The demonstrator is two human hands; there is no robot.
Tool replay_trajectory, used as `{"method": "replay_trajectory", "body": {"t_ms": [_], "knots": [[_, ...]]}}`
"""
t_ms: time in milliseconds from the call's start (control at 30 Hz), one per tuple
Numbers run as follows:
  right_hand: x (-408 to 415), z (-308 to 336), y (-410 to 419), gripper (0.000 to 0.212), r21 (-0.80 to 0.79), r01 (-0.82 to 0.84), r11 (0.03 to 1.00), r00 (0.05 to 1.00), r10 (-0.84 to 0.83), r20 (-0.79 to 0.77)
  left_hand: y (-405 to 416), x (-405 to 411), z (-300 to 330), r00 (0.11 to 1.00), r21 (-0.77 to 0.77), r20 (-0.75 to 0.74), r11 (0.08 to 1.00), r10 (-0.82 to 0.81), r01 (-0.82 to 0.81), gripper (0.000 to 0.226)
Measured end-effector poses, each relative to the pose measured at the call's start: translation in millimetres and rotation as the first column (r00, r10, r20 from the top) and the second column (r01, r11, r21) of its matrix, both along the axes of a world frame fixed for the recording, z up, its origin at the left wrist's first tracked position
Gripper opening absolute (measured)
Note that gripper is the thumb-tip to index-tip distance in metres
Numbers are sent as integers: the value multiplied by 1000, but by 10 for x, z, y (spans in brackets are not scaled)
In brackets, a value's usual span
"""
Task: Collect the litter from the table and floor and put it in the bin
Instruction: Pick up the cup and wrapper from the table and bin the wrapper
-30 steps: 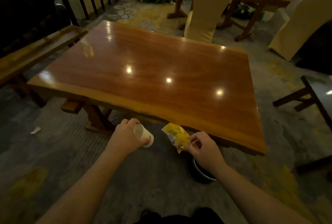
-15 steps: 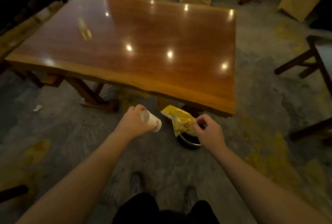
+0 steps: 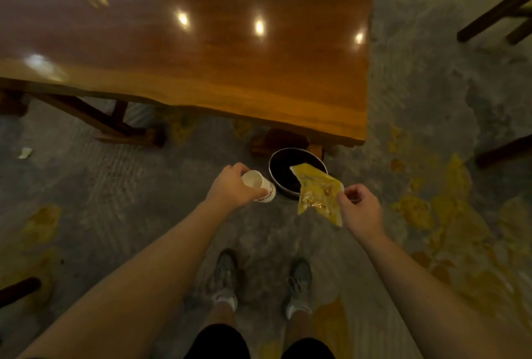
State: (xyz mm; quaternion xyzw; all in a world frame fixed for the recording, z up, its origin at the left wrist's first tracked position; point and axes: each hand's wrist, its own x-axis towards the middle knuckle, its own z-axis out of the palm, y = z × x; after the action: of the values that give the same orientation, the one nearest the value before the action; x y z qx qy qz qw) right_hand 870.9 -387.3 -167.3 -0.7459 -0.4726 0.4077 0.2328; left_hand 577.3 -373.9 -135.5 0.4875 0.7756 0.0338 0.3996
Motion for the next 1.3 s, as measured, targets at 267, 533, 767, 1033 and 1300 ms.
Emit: {"method": "replay_trajectory", "body": {"t_ms": [267, 533, 767, 1033, 1300], "knots": [[11, -1317, 373, 14, -127, 170, 977, 985, -171, 8, 734, 355, -1571, 992, 23, 68, 994, -109, 107, 74], [-128, -2364, 777, 12, -213, 277, 937, 958, -286, -13, 1206, 538, -2623, 987, 27, -8, 987, -161, 161, 86], [-186, -2789, 936, 7, -244, 255, 936, 966, -257, 23, 1276, 615, -3038, 973, 12, -64, 975, -220, 221, 102], [-360, -2628, 904, 3, -307, 14, 952, 999, -2, 42, 1230, 453, -2873, 949, 96, -112, 948, -294, 305, 61], [-733, -1658, 822, 13, -370, -437, 820, 843, 517, 148, 756, -19, -1991, 917, 133, -251, 928, -309, 349, 22]]}}
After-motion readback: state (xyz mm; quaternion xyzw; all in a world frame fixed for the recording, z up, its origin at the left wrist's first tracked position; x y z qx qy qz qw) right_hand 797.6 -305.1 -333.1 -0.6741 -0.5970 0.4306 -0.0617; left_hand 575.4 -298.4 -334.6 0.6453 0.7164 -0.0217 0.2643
